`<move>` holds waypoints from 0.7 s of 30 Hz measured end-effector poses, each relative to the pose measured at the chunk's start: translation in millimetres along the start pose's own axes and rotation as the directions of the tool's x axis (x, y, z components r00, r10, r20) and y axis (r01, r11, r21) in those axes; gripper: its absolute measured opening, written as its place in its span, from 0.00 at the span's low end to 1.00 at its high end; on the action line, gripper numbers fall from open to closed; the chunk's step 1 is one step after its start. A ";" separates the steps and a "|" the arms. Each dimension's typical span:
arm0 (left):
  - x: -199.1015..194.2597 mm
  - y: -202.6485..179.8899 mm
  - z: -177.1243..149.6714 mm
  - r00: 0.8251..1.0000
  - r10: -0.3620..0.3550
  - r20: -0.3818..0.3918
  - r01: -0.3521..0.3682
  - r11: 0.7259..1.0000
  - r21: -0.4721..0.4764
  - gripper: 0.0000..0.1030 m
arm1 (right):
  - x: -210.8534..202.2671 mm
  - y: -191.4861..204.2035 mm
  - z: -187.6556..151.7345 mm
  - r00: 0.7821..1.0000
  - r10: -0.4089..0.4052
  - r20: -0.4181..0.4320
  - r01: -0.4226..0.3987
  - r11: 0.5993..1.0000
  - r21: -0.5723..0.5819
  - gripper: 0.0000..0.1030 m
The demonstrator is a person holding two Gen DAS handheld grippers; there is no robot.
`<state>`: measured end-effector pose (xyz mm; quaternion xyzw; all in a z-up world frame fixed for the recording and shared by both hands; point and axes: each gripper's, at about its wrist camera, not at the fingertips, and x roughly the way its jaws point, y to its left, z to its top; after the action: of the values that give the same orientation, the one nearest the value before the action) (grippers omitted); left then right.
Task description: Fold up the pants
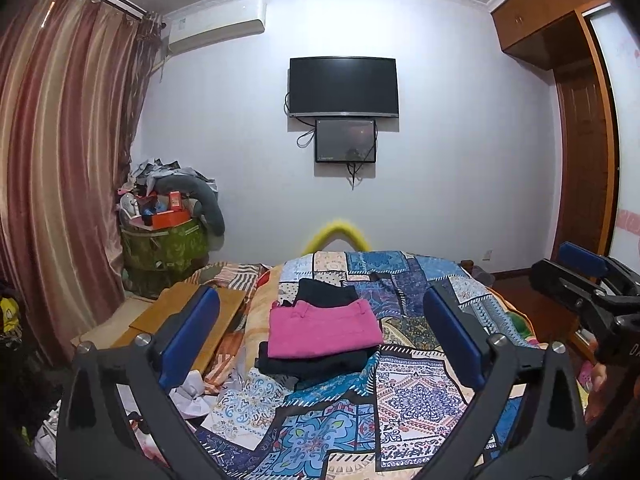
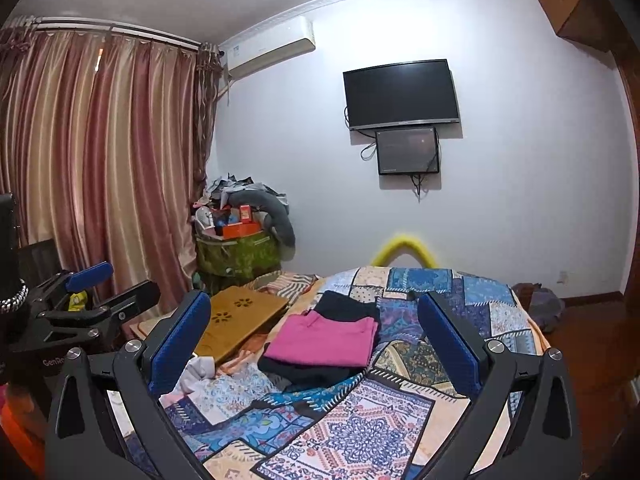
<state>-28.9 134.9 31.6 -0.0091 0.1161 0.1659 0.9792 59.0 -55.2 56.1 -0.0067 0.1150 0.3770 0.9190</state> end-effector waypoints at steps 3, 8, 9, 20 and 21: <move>1.5 0.4 0.8 1.000 -0.005 -0.003 0.005 1.000 -0.005 1.00 | 0.4 -0.7 -0.9 1.000 -0.003 -0.005 0.003 1.000 0.004 1.00; 3.2 0.2 0.3 1.000 -0.009 -0.004 0.009 1.000 -0.004 1.00 | -0.6 -1.2 -2.0 1.000 -0.005 -0.016 0.006 1.000 0.012 1.00; 3.0 0.2 1.0 1.000 -0.007 -0.003 0.007 1.000 -0.004 1.00 | 0.4 -1.6 -2.2 1.000 -0.006 -0.019 0.006 1.000 0.013 1.00; 4.6 0.2 1.2 1.000 -0.019 -0.002 0.019 1.000 -0.008 1.00 | 1.3 -0.1 -1.6 1.000 -0.009 -0.025 0.010 1.000 0.012 1.00; 4.3 0.2 1.0 1.000 -0.019 -0.002 0.019 1.000 -0.008 1.00 | 1.3 -0.1 -1.7 1.000 -0.010 -0.025 0.010 1.000 0.011 1.00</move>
<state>-24.7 136.5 31.6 -0.0142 0.1161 0.1569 0.9807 59.6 -54.5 54.2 -0.0068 0.1287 0.3717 0.9194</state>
